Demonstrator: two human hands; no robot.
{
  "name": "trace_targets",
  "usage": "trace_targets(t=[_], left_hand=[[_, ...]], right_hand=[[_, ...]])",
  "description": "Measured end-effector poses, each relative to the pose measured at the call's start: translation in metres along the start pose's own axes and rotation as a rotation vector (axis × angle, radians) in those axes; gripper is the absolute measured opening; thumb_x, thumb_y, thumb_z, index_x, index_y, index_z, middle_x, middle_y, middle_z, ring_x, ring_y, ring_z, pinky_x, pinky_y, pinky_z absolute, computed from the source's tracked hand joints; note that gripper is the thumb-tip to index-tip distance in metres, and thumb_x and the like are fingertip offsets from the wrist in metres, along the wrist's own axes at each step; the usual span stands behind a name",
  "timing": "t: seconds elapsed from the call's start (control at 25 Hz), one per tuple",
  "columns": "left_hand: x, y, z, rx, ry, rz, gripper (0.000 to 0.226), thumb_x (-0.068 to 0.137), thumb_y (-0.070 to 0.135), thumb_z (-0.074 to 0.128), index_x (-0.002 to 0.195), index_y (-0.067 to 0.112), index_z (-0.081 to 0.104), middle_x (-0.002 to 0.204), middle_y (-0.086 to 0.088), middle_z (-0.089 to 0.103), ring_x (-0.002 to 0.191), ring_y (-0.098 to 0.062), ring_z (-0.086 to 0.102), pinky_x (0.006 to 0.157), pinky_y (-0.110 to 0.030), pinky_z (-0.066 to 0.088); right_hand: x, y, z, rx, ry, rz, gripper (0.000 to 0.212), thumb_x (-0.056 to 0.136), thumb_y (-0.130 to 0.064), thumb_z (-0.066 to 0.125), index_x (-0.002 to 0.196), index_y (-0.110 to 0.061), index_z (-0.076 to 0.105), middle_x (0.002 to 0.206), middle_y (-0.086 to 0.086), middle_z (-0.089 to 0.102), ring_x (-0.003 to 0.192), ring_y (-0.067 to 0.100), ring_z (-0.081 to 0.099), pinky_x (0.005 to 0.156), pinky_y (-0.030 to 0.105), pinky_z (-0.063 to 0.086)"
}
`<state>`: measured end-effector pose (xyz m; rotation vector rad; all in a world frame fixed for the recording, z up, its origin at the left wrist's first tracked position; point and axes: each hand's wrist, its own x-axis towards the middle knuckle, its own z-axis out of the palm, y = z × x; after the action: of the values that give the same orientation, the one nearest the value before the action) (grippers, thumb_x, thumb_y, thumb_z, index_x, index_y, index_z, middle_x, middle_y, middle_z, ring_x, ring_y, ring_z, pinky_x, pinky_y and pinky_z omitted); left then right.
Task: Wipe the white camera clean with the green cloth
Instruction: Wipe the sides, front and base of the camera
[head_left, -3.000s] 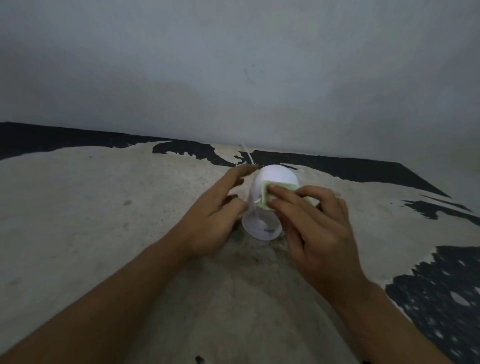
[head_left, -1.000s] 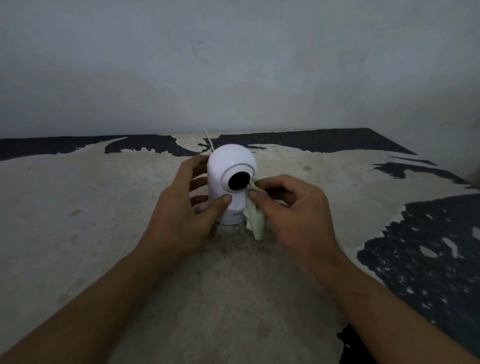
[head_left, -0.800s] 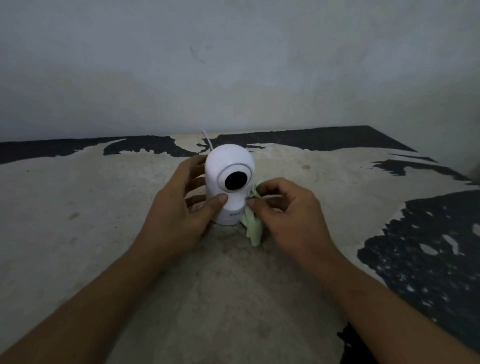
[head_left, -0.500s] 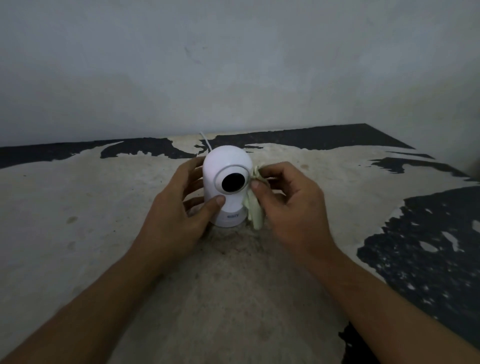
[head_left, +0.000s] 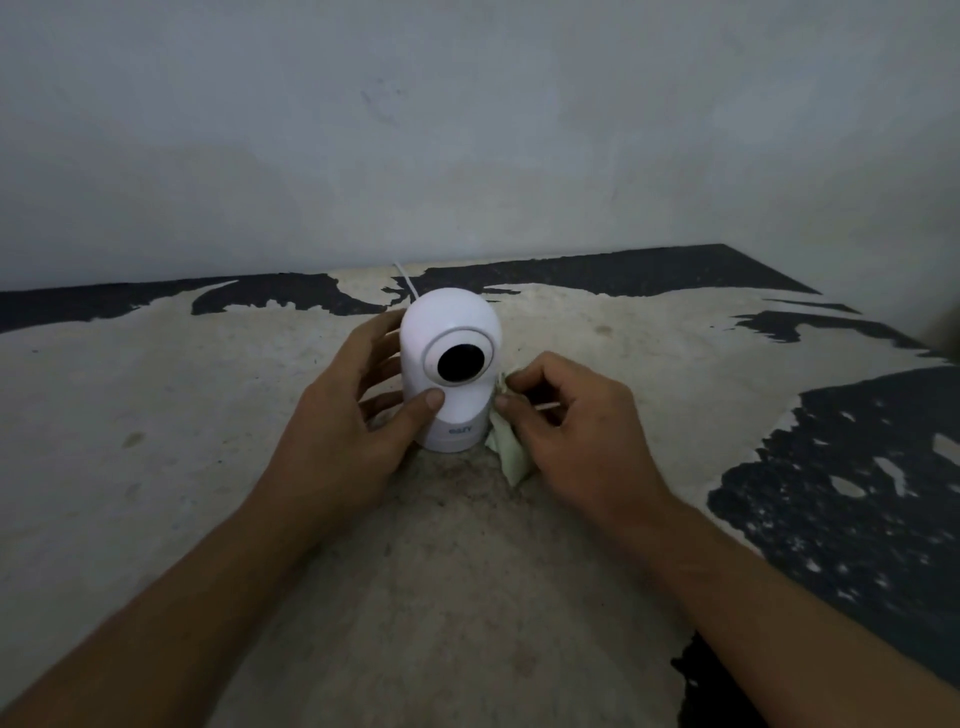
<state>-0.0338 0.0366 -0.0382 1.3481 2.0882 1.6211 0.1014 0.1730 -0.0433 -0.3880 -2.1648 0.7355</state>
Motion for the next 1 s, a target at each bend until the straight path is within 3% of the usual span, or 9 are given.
trace_targets(t=[0.24,0.4,0.56,0.68,0.88,1.0], left_hand=[[0.000,-0.001,0.001,-0.009,0.000,-0.011,0.070,0.070,0.037,0.062,0.133,0.037,0.031,0.138,0.012,0.045,0.121,-0.002,0.044,0.087,-0.017,0.041],[-0.001,0.001,0.001,-0.014,0.011,-0.001,0.070,0.071,0.035,0.062,0.134,0.035,0.031,0.137,0.013,0.045,0.121,-0.002,0.045,0.089,-0.019,0.042],[-0.004,0.002,0.003,-0.040,0.024,-0.001,0.068,0.071,0.037,0.060,0.133,0.038,0.031,0.131,0.020,0.045,0.114,0.007,0.045,0.085,-0.013,0.041],[-0.005,0.002,0.004,-0.065,0.031,-0.013,0.068,0.070,0.038,0.060,0.133,0.037,0.032,0.133,0.018,0.045,0.116,0.004,0.045,0.087,-0.015,0.041],[-0.007,0.002,0.004,-0.082,0.028,-0.006,0.068,0.069,0.039,0.060,0.132,0.038,0.033,0.133,0.019,0.045,0.117,0.004,0.045,0.090,-0.019,0.042],[-0.007,0.002,0.004,-0.094,0.031,-0.004,0.068,0.069,0.038,0.060,0.132,0.038,0.033,0.132,0.019,0.046,0.118,0.003,0.045,0.090,-0.019,0.041]], right_hand=[[0.009,-0.013,0.000,0.236,0.141,0.000,0.008,0.084,-0.010,0.070,0.088,-0.014,0.063,0.083,-0.003,0.067,0.078,0.010,0.066,0.067,0.025,0.057],[0.004,-0.006,-0.005,0.114,-0.064,0.101,0.015,0.081,-0.012,0.074,0.089,-0.015,0.061,0.080,-0.006,0.064,0.075,0.008,0.064,0.067,0.020,0.056],[0.012,0.005,-0.027,0.214,0.020,0.195,0.033,0.082,-0.013,0.072,0.112,-0.025,0.062,0.087,-0.005,0.063,0.075,0.004,0.064,0.068,0.014,0.054],[0.014,0.018,-0.036,0.111,0.056,0.189,0.013,0.082,-0.018,0.073,0.095,-0.022,0.069,0.091,-0.001,0.069,0.075,0.002,0.062,0.063,0.009,0.047],[0.018,0.031,-0.043,-0.016,0.174,0.205,0.009,0.079,-0.028,0.075,0.081,-0.026,0.067,0.108,-0.006,0.061,0.103,0.007,0.055,0.077,0.010,0.039],[0.021,0.027,-0.047,0.134,0.217,0.184,0.008,0.083,-0.021,0.072,0.085,-0.014,0.068,0.088,-0.001,0.069,0.084,0.007,0.063,0.066,0.010,0.044]])
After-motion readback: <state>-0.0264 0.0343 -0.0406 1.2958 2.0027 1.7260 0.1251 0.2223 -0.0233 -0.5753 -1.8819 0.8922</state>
